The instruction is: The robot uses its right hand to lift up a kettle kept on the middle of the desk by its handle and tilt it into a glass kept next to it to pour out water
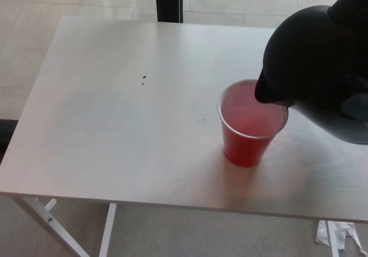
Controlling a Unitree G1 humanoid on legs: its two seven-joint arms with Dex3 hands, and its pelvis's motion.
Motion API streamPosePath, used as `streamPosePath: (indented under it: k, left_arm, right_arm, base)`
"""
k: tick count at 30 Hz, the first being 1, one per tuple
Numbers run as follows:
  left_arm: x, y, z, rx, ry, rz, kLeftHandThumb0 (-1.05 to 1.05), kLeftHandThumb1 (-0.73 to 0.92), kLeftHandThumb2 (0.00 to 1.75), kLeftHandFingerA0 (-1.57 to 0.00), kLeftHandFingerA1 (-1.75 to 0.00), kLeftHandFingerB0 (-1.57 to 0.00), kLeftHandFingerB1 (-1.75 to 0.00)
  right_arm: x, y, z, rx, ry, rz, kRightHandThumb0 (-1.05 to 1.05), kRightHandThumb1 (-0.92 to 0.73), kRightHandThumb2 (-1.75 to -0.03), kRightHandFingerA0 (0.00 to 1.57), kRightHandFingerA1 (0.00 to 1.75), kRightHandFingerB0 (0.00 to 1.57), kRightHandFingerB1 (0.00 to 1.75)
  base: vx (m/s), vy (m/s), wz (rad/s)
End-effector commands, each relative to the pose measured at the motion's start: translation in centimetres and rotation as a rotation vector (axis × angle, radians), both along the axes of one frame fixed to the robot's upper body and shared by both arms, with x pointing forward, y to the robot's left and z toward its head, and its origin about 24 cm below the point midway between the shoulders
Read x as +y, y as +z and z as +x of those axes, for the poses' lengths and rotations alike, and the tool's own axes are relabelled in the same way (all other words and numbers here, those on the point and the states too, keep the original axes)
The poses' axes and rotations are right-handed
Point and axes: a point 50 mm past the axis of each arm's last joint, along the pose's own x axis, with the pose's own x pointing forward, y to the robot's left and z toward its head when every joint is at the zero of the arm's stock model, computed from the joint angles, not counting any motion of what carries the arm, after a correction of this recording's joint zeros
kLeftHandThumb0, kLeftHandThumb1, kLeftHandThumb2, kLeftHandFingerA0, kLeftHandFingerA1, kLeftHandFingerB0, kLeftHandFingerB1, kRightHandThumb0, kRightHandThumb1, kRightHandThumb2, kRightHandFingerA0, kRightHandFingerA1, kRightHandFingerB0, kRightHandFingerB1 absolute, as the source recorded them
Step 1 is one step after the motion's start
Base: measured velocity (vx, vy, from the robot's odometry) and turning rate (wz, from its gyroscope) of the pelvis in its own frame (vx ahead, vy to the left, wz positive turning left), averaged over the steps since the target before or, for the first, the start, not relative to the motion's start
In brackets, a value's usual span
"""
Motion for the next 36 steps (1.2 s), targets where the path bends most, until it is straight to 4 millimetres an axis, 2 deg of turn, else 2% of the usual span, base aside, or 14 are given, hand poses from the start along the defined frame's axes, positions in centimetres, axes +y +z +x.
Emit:
streamPosePath:
  k: [1, 5, 6, 10, 11, 13, 14, 15, 16, 17, 25, 31, 32, 36]
  left_arm:
    - [0.7, 0.7, 0.0, 0.026, 0.003, 0.027, -0.8, 0.92, 0.67, -0.42, -0.55, -0.28, -0.51]
    - [0.7, 0.8, 0.0, 0.015, 0.006, 0.02, -0.79, 0.92, 0.67, -0.43, -0.56, -0.28, -0.52]
    - [0.7, 0.9, 0.1, 0.014, 0.007, 0.019, -0.81, 0.91, 0.67, -0.42, -0.58, -0.27, -0.54]
    - [0.6, 0.8, 0.1, 0.012, 0.007, 0.019, -0.81, 0.91, 0.67, -0.42, -0.57, -0.27, -0.53]
    - [0.7, 0.8, 0.0, 0.01, 0.01, 0.014, -0.81, 0.91, 0.67, -0.42, -0.57, -0.28, -0.54]
    - [0.7, 0.8, 0.0, 0.0, 0.013, 0.005, -0.81, 0.91, 0.67, -0.41, -0.59, -0.26, -0.56]
    - [0.7, 0.9, 0.0, 0.0, 0.006, 0.008, -0.81, 0.91, 0.67, -0.41, -0.59, -0.26, -0.55]
    - [0.7, 0.9, 0.1, 0.0, 0.004, 0.009, -0.81, 0.91, 0.67, -0.41, -0.59, -0.26, -0.55]
    - [0.7, 0.9, 0.1, 0.008, 0.003, 0.02, -0.82, 0.91, 0.67, -0.43, -0.58, -0.28, -0.55]
    - [0.7, 0.9, 0.2, 0.006, 0.002, 0.02, -0.82, 0.91, 0.67, -0.42, -0.58, -0.27, -0.55]
    - [0.6, 1.0, 0.3, 0.009, -0.005, 0.024, -0.84, 0.91, 0.67, -0.43, -0.58, -0.26, -0.55]
    - [0.7, 1.0, 0.3, -0.001, 0.008, 0.013, -0.83, 0.9, 0.66, -0.44, -0.59, -0.26, -0.55]
    - [0.7, 1.0, 0.4, -0.001, 0.007, 0.013, -0.81, 0.9, 0.67, -0.43, -0.59, -0.28, -0.55]
    - [0.6, 0.9, 0.4, -0.011, 0.019, 0.0, -0.82, 0.9, 0.67, -0.43, -0.59, -0.27, -0.55]
  right_arm:
    - [1.0, 1.5, 0.0, -0.069, 0.054, -0.037, -0.24, -0.51, -1.02, 0.93, 1.75, 0.57, 1.57]
    - [1.7, 1.5, -0.2, -0.092, 0.089, -0.088, -0.26, -0.49, -1.04, 0.88, 1.75, 0.66, 1.49]
    - [1.9, 1.6, -0.3, -0.092, 0.097, -0.116, -0.26, -0.53, -1.02, 0.84, 1.39, 0.81, 1.04]
    - [2.6, 1.9, -0.5, -0.086, 0.117, -0.189, -0.28, -0.55, -0.98, 0.88, 1.49, 0.8, 1.09]
    - [3.0, 1.9, -0.5, -0.087, 0.117, -0.215, -0.27, -0.53, -1.01, 0.94, 1.66, 0.8, 1.37]
    - [3.6, 2.1, -0.5, -0.115, 0.131, -0.24, -0.24, -0.49, -1.14, 0.98, 1.74, 0.82, 1.55]
    - [3.9, 2.1, -0.5, -0.122, 0.134, -0.257, -0.32, -0.49, -1.14, 1.21, 1.39, 1.01, 1.27]
    - [4.0, 2.1, -0.5, -0.123, 0.133, -0.261, -0.32, -0.49, -1.14, 1.21, 1.39, 1.01, 1.27]
    - [4.5, 2.3, -0.7, -0.122, 0.135, -0.276, -0.24, -0.51, -1.1, 0.97, 1.75, 0.77, 1.55]
    - [5.2, 2.5, -0.9, -0.12, 0.15, -0.314, -0.22, -0.58, -0.93, 0.9, 1.75, 0.64, 1.61]
    - [7.0, 1.7, -1.6, -0.141, 0.236, -0.435, -0.23, -0.57, -0.93, 0.91, 1.75, 0.65, 1.75]
    - [8.3, 1.6, -1.7, -0.154, 0.259, -0.489, -0.28, -0.59, -0.95, 0.93, 1.75, 0.66, 1.7]
    - [8.5, 1.6, -1.7, -0.158, 0.265, -0.497, -0.31, -0.71, -0.81, 0.93, 1.75, 0.66, 1.59]
    - [9.3, 1.6, -1.9, -0.169, 0.282, -0.527, -0.29, -0.68, -0.85, 0.92, 1.75, 0.76, 1.35]
  base:
    - [0.0, 0.0, 0.0]
    - [0.0, 0.0, 0.0]
    - [0.0, 0.0, 0.0]
    - [0.0, 0.0, 0.0]
    - [0.0, 0.0, 0.0]
    - [0.0, 0.0, 0.0]
    - [0.0, 0.0, 0.0]
    - [0.0, 0.0, 0.0]
    - [0.0, 0.0, 0.0]
    - [0.0, 0.0, 0.0]
    - [0.0, 0.0, 0.0]
    - [0.0, 0.0, 0.0]
    - [0.0, 0.0, 0.0]
    - [0.0, 0.0, 0.0]
